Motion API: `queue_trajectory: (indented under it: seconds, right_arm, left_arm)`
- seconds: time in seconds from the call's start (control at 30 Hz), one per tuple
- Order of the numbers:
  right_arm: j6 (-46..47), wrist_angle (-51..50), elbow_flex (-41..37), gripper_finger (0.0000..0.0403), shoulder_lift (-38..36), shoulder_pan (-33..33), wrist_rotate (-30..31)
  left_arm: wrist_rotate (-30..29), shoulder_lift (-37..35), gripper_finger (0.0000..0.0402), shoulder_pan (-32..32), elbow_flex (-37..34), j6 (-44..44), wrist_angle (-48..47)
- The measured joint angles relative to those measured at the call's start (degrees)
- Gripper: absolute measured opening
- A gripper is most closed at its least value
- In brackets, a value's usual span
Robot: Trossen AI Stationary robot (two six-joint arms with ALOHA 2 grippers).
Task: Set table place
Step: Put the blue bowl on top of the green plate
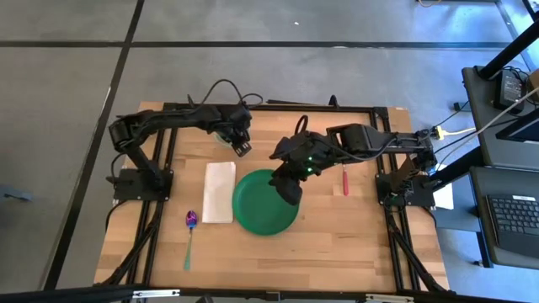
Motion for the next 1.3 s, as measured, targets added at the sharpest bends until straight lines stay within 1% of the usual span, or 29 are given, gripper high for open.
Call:
queue_trajectory:
  seconds: [0.13, 0.2, 0.3, 0.37, 0.4, 0.43, 0.6, 0.7, 0.77, 0.83, 0.93, 1.03, 1.1, 1.2, 1.3]
  right_arm:
    - [0.0, 0.0, 0.0, 0.0135, 0.0, 0.0, 0.0]
    - [0.0, 0.0, 0.0, 0.0135, 0.0, 0.0, 0.0]
    - [-0.2, 0.0, 0.0, 0.0135, 0.0, 0.0, 0.0]
    - [-0.2, 0.0, 0.0, 0.0135, 0.0, 0.0, 0.0]
    - [-0.2, 0.0, 0.0, 0.0135, 0.0, 0.0, 0.0]
    - [-0.2, 0.0, 0.0, 0.0135, 0.0, 0.0, 0.0]
    - [-1.5, -0.1, 0.0, 0.0135, 0.1, 0.0, 0.0]
    - [-2.9, -0.1, 0.0, 0.0135, 0.1, 0.0, 0.0]
    - [-3.6, -0.1, 0.0, 0.0135, 0.1, -0.2, 0.0]
    - [-4.5, -0.1, 0.0, 0.0135, 0.1, -0.5, 0.0]
    - [-4.8, -0.1, 0.0, 0.0135, 0.0, -1.0, 0.0]
    - [-4.6, 0.1, 0.0, 0.0135, 0.0, -1.1, 0.0]
    - [-5.0, 0.2, 0.0, 0.0134, -0.3, -1.0, 0.0]
    - [-6.1, -0.1, 1.4, 0.0125, -1.0, -0.1, 0.0]
    - [-6.4, -1.1, 3.3, 0.0113, -2.2, 0.7, 0.0]
  left_arm:
    - [-2.5, 2.1, 0.0124, 0.0, 0.0, 0.0, 0.1]
    - [-2.9, 2.7, 0.0112, 0.0, 0.0, 0.0, 0.0]
    - [-3.0, 3.1, 0.0072, 0.0, 0.0, 1.6, -0.3]
    - [-3.0, 3.1, 0.003, -0.3, 0.0, 2.8, -0.6]
    - [-3.2, 2.9, 0.0016, -0.6, 0.0, 3.1, -1.1]
    - [-3.7, 2.4, 0.0011, -0.9, 0.0, 3.2, -1.9]
    - [-3.3, -1.1, 0.0005, -3.9, 0.1, 4.2, -7.4]
    - [-4.2, -3.8, 0.0005, -7.0, 2.9, 4.0, -14.0]
    - [-7.3, -5.0, 0.0004, -10.0, 6.5, 3.7, -19.5]
    - [-9.8, -5.6, 0.0004, -13.5, 11.7, 2.6, -24.7]
    - [-11.0, -5.6, 0.0003, -18.6, 19.9, 1.3, -29.7]
    - [-11.2, -5.4, 0.0002, -23.2, 25.9, 0.9, -30.6]
    - [-11.1, -5.4, 0.0002, -25.5, 27.8, -1.5, -31.4]
    - [-11.2, -5.4, 0.0002, -28.5, 28.7, -6.4, -31.1]
    - [-11.3, -4.5, 0.0002, -31.4, 28.5, -8.6, -31.2]
